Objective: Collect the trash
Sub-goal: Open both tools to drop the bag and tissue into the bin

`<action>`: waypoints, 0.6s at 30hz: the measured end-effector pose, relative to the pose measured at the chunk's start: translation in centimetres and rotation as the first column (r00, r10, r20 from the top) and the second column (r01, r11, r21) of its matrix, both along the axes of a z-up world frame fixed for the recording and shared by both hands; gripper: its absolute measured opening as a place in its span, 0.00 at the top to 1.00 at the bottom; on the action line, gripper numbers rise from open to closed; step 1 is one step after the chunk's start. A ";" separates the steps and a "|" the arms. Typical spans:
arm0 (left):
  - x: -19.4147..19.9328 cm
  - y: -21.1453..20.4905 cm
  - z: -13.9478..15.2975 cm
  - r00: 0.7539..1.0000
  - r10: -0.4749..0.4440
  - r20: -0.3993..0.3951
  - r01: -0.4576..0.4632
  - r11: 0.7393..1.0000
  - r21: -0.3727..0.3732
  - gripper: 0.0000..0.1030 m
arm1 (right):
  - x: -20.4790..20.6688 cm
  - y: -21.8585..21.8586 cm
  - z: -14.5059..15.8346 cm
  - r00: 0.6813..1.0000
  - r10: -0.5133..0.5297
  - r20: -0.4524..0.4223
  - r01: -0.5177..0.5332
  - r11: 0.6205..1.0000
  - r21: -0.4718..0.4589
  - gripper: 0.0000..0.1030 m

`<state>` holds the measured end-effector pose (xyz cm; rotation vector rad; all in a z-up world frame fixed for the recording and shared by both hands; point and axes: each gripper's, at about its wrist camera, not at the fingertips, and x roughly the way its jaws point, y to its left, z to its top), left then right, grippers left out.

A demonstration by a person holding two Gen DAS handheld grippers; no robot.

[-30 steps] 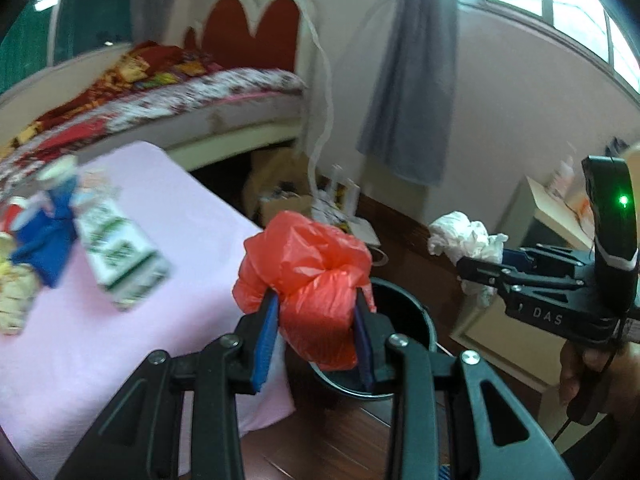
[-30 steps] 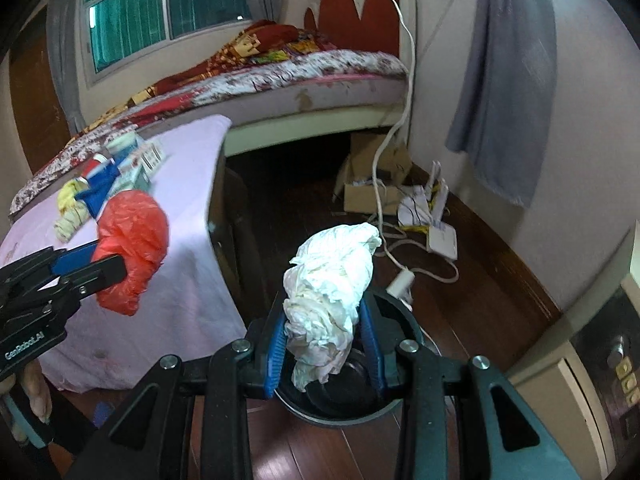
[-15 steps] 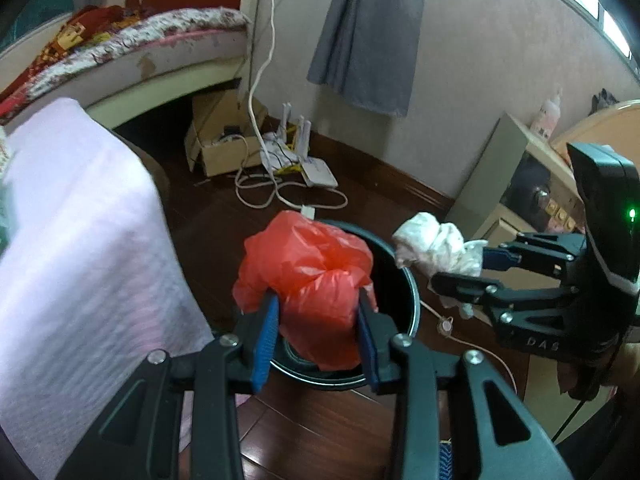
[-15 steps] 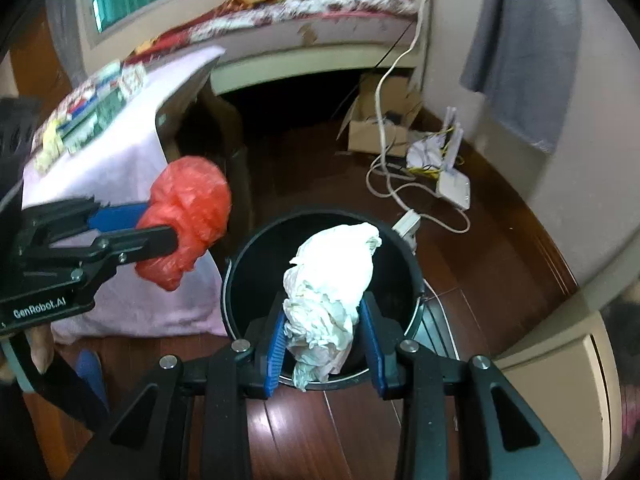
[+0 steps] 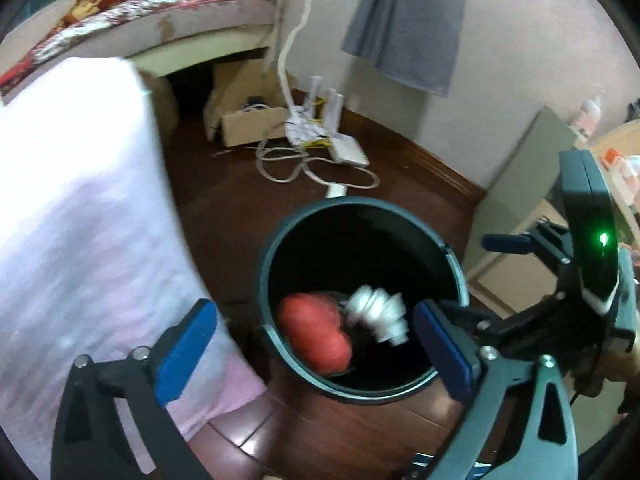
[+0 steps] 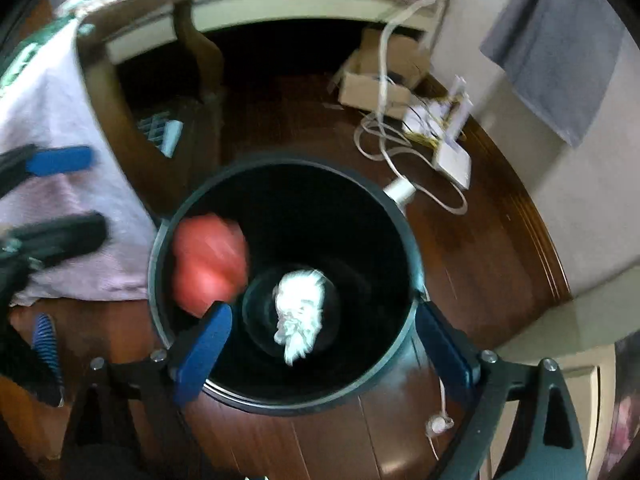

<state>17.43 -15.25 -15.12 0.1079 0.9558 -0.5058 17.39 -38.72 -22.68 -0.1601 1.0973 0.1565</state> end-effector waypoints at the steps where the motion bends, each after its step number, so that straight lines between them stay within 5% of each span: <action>1: -0.2 0.3 0.1 1.000 0.013 0.006 -0.013 1.000 0.007 0.02 | 0.0 -0.2 0.0 1.000 -0.011 -0.002 0.011 1.000 -0.001 0.08; 18: -4.3 3.8 5.6 0.987 0.117 0.111 -0.119 0.993 0.009 0.01 | -2.7 1.4 8.3 0.993 -0.075 0.096 0.073 0.997 0.028 0.00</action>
